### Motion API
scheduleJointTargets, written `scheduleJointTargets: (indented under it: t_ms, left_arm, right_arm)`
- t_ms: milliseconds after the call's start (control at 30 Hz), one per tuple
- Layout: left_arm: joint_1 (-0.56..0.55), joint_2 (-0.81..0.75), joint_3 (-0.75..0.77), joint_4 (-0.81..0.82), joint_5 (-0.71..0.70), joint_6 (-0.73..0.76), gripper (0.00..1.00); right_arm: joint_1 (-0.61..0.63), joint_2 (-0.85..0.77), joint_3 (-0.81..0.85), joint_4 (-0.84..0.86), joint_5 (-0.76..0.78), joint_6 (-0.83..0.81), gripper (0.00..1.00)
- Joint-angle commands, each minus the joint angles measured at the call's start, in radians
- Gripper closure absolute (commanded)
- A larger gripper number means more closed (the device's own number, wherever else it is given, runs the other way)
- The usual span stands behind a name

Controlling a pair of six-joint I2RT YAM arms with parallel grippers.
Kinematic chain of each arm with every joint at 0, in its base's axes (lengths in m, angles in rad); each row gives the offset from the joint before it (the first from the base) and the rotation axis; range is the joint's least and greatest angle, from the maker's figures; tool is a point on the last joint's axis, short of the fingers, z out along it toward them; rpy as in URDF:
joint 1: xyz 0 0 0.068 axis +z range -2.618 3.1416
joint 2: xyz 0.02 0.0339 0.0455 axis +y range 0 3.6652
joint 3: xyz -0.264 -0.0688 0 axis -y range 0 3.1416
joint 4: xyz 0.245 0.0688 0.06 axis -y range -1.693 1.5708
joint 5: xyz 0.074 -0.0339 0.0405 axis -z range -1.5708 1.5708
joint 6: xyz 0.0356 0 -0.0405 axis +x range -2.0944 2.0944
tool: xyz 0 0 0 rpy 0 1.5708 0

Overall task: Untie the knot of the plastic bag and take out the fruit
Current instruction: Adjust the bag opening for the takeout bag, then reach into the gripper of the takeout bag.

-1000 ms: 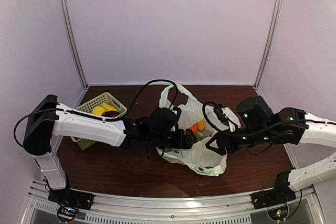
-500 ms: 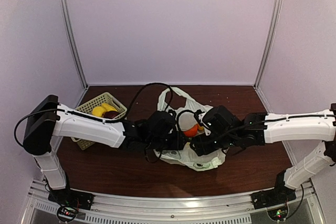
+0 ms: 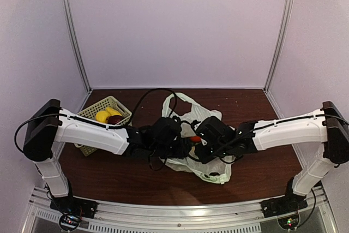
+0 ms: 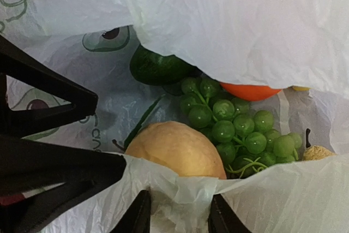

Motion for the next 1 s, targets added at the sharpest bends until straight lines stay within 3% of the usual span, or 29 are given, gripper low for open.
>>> scheduleJointTargets:
  t_ms: [0,133,467,733,967]
  left_arm:
    - [0.002,-0.029,-0.015,0.01,-0.009,-0.009,0.52]
    - [0.001,-0.03,-0.018,0.012,-0.007,-0.01,0.52]
    - [0.001,-0.023,-0.024,0.02,-0.004,-0.016,0.52]
    - [-0.003,-0.009,-0.035,0.065,0.002,-0.011,0.51]
    - [-0.042,-0.002,-0.015,0.064,-0.016,0.06,0.46]
  right_arm:
    - [-0.01,0.031,0.009,0.065,-0.018,-0.021,0.72]
    - [-0.015,0.018,0.002,0.082,-0.034,-0.022,1.0]
    - [0.026,-0.183,-0.059,0.037,-0.108,-0.022,1.0]
    - [0.144,-0.333,-0.298,0.021,-0.152,0.144,1.0]
    - [0.237,-0.34,-0.423,0.097,-0.133,0.263,1.0]
